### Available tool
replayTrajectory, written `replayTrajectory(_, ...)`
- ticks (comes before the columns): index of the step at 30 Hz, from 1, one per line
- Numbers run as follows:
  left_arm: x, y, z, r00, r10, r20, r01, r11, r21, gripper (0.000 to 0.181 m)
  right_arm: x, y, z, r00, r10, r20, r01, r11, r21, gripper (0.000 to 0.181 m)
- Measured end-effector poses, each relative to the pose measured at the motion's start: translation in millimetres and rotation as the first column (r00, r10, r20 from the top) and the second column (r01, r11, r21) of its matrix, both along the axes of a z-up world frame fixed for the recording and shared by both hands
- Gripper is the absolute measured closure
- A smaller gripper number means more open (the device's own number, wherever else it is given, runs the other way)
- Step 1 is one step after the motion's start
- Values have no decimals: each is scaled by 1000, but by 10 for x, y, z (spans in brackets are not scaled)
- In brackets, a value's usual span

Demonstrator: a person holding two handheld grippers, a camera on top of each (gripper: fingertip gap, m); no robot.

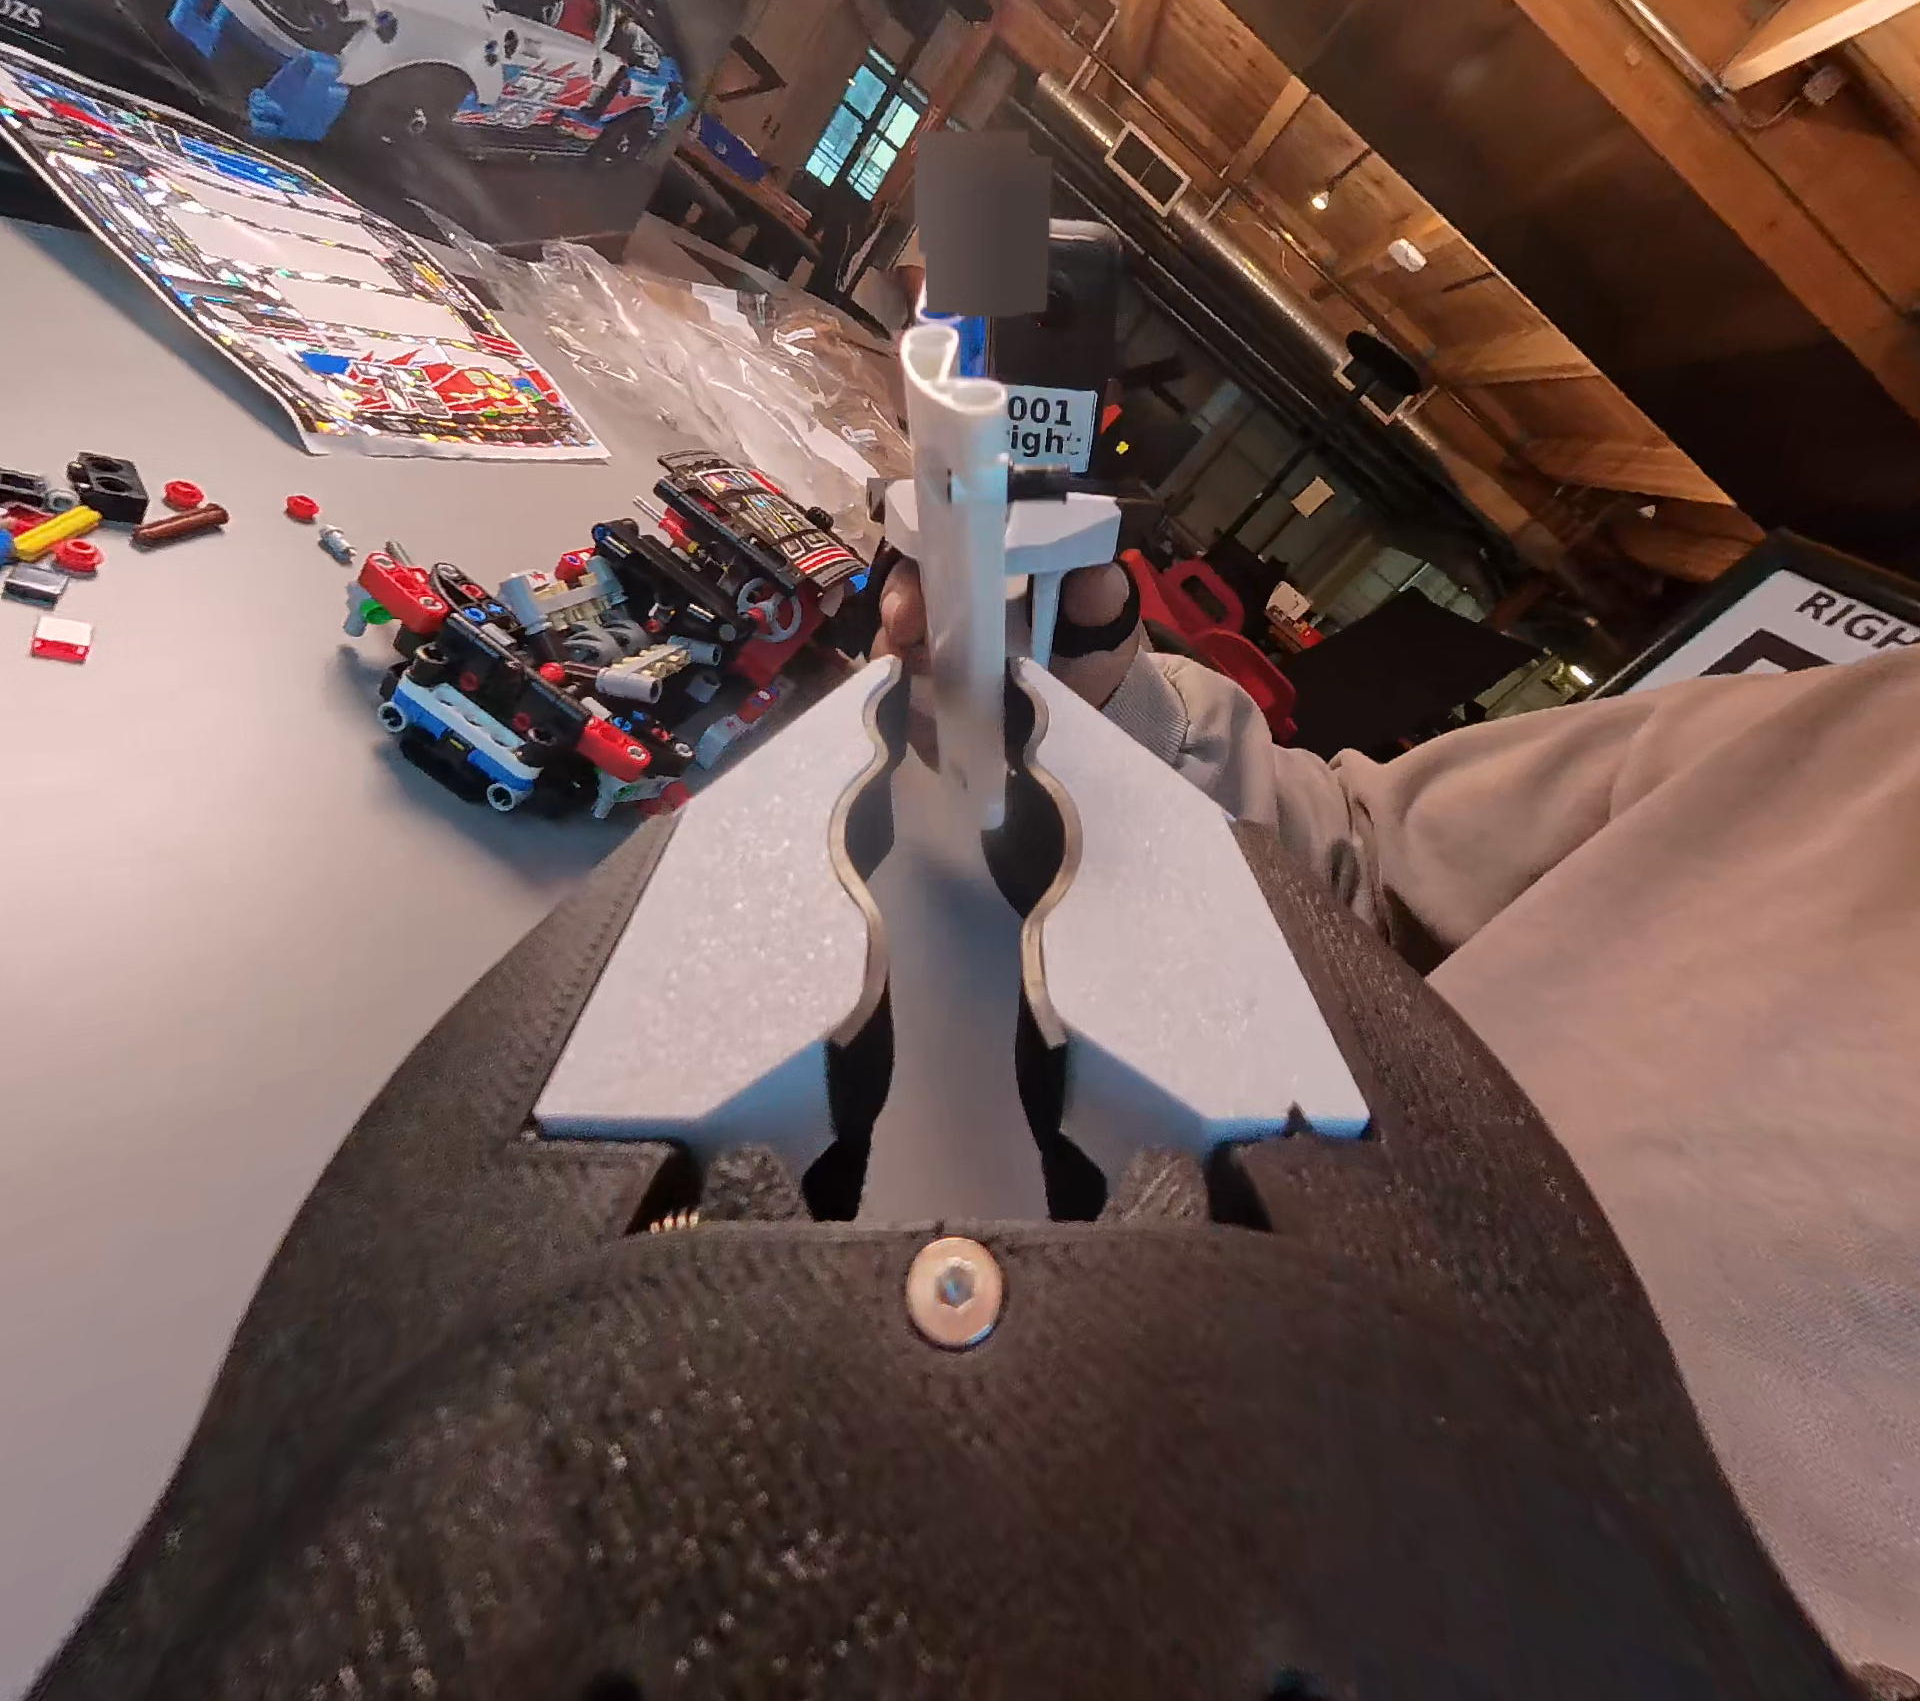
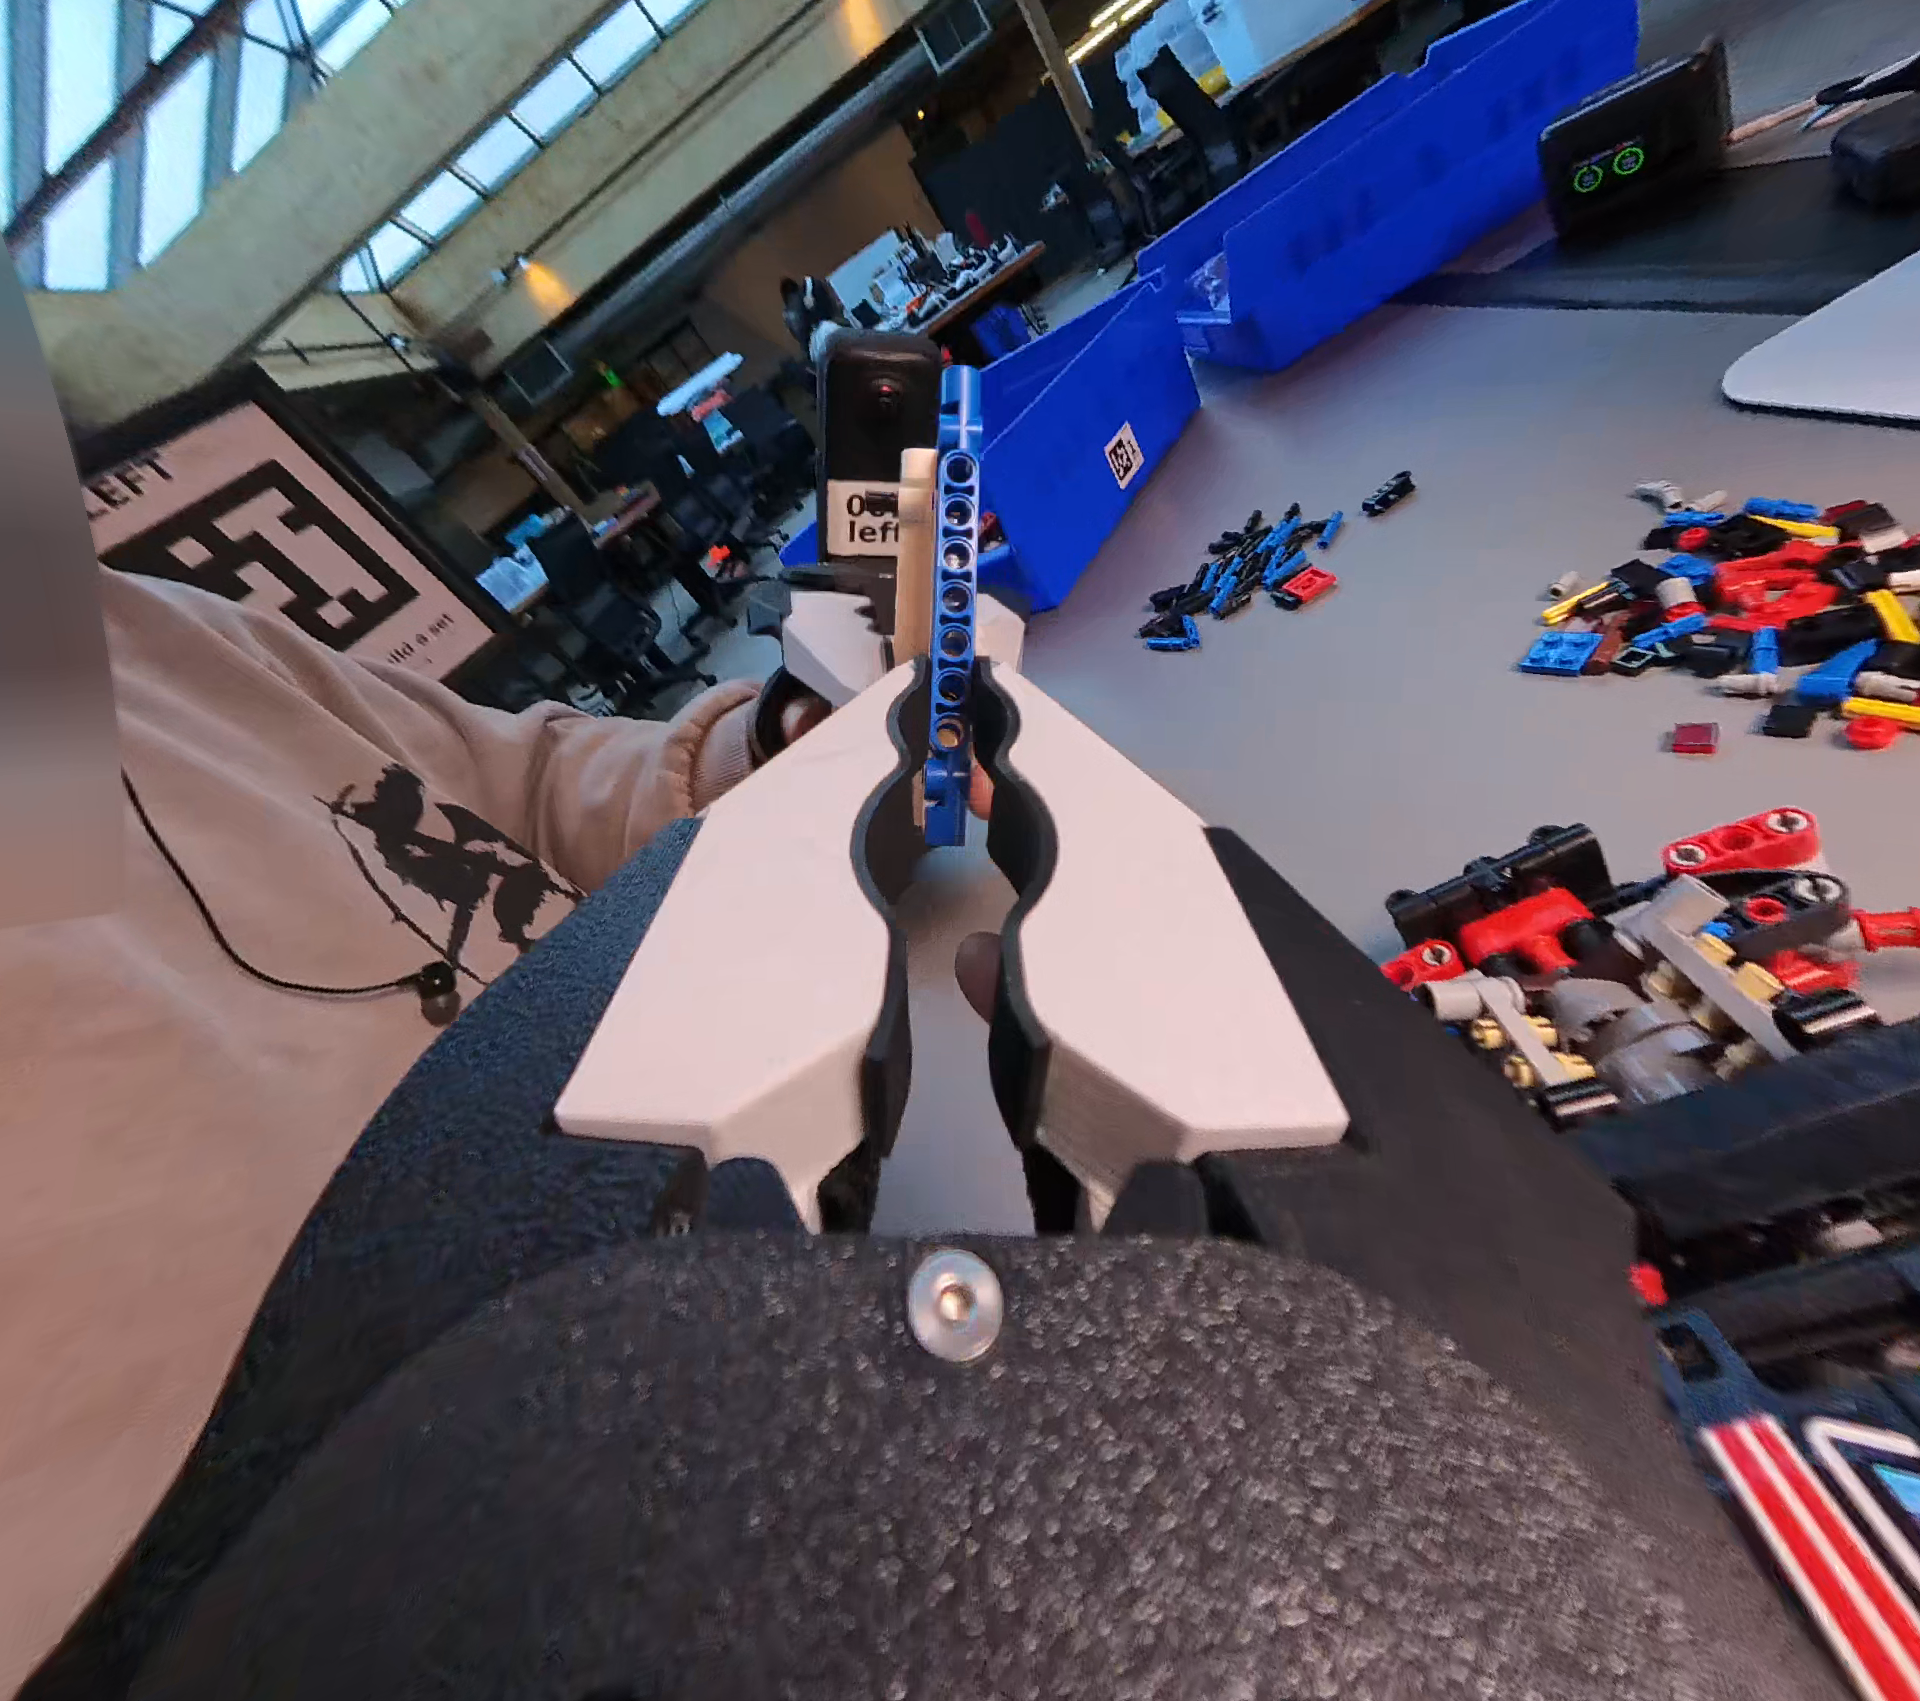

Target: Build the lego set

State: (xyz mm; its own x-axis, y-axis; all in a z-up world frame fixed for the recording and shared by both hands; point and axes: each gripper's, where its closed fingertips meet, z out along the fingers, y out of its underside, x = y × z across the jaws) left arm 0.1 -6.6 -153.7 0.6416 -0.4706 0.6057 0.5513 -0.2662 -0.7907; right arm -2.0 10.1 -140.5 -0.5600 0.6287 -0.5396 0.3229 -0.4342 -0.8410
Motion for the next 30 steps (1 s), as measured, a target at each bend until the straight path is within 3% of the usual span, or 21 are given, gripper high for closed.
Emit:
replayTrajectory(5, -7, 26, 34, 1000, 10, 23, -10, 1000, 1, 173, 3, 0, 16, 1000, -11, 2, 11, 998, -58, 176)
replayTrajectory(9, -125, 15, 36, 987, 62, 145, -60, 998, -15, 175, -65, -48, 9, 994, -108, -34, 108, 994, -23, 175)
replayTrajectory(21, -261, 33, 53, 935, 99, 339, -99, 995, -18, 175, -144, -60, -15, 978, -196, -65, 194, 980, -35, 175)
replayTrajectory(26, -275, 20, 57, 960, 106, 259, -108, 994, -6, 175, -172, -66, -11, 981, -184, -67, 182, 983, -29, 175)
replayTrajectory(30, -223, -12, 145, 991, 49, 125, -54, 998, 34, 175, -70, -118, 34, 994, -56, -88, 69, 987, 147, 174)
